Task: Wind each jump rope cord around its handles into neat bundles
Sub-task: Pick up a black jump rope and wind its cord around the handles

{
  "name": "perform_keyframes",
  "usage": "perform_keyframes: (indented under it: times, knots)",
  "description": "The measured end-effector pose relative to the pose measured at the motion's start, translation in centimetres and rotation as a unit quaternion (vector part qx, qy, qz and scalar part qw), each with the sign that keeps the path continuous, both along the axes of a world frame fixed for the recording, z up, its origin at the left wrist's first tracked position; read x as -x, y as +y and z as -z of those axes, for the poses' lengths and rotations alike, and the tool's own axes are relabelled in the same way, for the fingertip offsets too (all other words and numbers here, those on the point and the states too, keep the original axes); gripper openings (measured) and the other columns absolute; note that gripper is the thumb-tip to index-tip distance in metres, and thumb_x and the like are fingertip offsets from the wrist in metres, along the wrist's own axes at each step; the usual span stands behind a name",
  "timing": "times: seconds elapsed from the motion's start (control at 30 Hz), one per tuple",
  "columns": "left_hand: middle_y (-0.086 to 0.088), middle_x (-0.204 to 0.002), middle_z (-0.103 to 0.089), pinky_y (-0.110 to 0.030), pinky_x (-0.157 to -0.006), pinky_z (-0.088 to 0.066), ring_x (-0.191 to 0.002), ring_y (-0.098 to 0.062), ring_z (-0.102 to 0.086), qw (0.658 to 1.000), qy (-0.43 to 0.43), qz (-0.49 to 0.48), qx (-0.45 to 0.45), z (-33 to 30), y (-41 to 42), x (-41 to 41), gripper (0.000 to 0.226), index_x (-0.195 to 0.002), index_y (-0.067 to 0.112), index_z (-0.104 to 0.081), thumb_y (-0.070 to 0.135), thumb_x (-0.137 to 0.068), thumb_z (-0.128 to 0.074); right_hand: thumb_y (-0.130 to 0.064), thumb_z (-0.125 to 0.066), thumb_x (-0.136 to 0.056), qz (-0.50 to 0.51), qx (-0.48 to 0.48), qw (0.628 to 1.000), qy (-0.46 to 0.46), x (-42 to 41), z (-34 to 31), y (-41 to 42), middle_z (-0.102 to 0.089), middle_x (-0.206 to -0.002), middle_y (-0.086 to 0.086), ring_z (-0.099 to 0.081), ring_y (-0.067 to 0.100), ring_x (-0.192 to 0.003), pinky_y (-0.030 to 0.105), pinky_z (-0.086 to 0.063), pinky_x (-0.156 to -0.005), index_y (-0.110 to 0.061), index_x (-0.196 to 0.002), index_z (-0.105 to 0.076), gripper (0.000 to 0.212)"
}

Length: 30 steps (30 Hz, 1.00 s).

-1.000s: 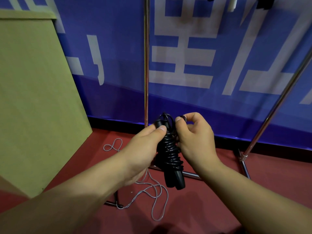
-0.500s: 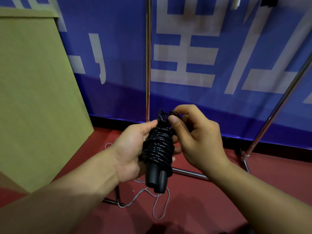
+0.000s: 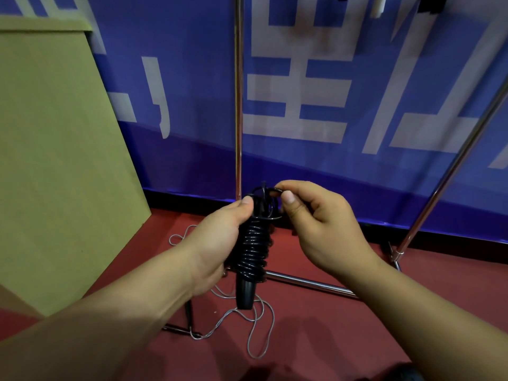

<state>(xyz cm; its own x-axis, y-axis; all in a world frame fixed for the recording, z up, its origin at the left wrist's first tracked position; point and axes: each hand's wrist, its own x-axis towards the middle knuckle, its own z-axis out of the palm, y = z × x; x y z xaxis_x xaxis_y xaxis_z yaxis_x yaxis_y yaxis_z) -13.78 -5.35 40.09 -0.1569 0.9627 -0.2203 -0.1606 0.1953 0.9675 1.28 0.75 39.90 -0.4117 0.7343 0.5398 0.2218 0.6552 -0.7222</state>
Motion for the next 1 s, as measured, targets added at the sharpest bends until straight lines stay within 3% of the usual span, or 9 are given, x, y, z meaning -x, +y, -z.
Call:
perform_keyframes:
  times: [0.13,0.23,0.4,0.57,0.73,0.8,0.9,1.0]
  knots:
    - [-0.002,-0.083,-0.072,-0.031,-0.071,-0.051,-0.076,-0.018,-0.065,0.99,0.13,-0.028,-0.045,0.6,0.3,-0.1,0.039,-0.094,0.024,-0.072,0.036,-0.107,-0.037,-0.022,-0.059,-0.096,0.01,0.009,1.0,-0.028,0.0,0.0,0.0,-0.066,-0.081,-0.013,-0.062,0.004,-0.08,0.02,-0.047,-0.072,-0.027,-0.102,-0.074,0.017]
    - [-0.001,-0.083,-0.072,-0.043,-0.081,-0.051,-0.082,-0.023,-0.066,0.973,0.217,-0.019,-0.074,1.2,0.5,-0.1,0.039,-0.091,0.023,-0.069,0.048,-0.099,-0.039,-0.018,-0.066,-0.092,0.016,0.099,0.995,0.014,0.0,-0.4,0.0,-0.074,-0.082,-0.013,-0.067,0.0,-0.078,0.023,-0.05,-0.074,-0.029,-0.094,-0.077,0.015]
    - [0.003,-0.1,-0.073,-0.045,-0.095,-0.051,-0.099,-0.017,-0.066,0.954,0.29,-0.025,-0.073,1.1,0.4,-0.3,0.038,-0.103,0.024,-0.067,0.048,-0.102,-0.037,-0.012,-0.072,-0.087,-0.007,0.207,0.976,0.068,-0.1,-1.1,-0.1,-0.076,-0.076,-0.004,-0.065,-0.002,-0.064,0.014,-0.047,-0.063,-0.018,-0.087,-0.079,0.009]
    - [-0.002,-0.094,-0.071,-0.045,-0.086,-0.051,-0.091,-0.019,-0.064,0.937,0.328,-0.053,-0.104,1.0,0.4,-0.3,0.035,-0.096,0.019,-0.064,0.041,-0.103,-0.038,-0.014,-0.076,-0.084,0.001,0.271,0.959,0.08,0.1,-1.0,-0.1,-0.075,-0.074,0.008,-0.064,0.014,-0.065,0.025,-0.054,-0.063,-0.014,-0.078,-0.078,0.006]
    - [-0.003,-0.094,-0.073,-0.042,-0.085,-0.051,-0.092,-0.022,-0.066,0.949,0.289,-0.027,-0.125,1.0,0.5,-0.3,0.035,-0.098,0.021,-0.068,0.041,-0.104,-0.04,-0.013,-0.075,-0.084,-0.006,0.307,0.944,0.121,0.1,-0.8,-0.1,-0.069,-0.07,0.018,-0.062,0.018,-0.065,0.025,-0.054,-0.06,-0.006,-0.084,-0.072,0.007]
    - [0.004,-0.083,-0.073,-0.036,-0.075,-0.051,-0.082,-0.018,-0.066,0.96,0.249,-0.015,-0.125,1.0,0.5,-0.3,0.033,-0.096,0.025,-0.069,0.04,-0.105,-0.04,-0.017,-0.075,-0.084,-0.009,0.319,0.938,0.133,0.2,-0.6,0.0,-0.063,-0.065,0.008,-0.06,0.017,-0.063,0.027,-0.053,-0.061,-0.01,-0.095,-0.065,0.017]
    - [0.001,-0.074,-0.069,-0.028,-0.063,-0.05,-0.071,-0.017,-0.064,0.982,0.156,0.011,-0.105,0.8,0.3,-0.6,0.031,-0.095,0.02,-0.067,0.032,-0.106,-0.039,-0.025,-0.07,-0.088,-0.028,0.316,0.941,0.117,0.1,-0.5,0.1,-0.067,-0.074,0.0,-0.063,0.011,-0.069,0.027,-0.052,-0.064,-0.019,-0.111,-0.065,0.024]
    - [-0.004,-0.075,-0.068,-0.025,-0.06,-0.051,-0.069,-0.018,-0.064,0.987,0.122,0.018,-0.103,0.7,0.2,-0.6,0.034,-0.099,0.012,-0.065,0.032,-0.106,-0.039,-0.034,-0.067,-0.087,-0.053,0.317,0.942,0.094,0.1,-0.7,0.0,-0.071,-0.082,0.002,-0.062,0.011,-0.069,0.027,-0.05,-0.062,-0.013,-0.101,-0.071,0.025]
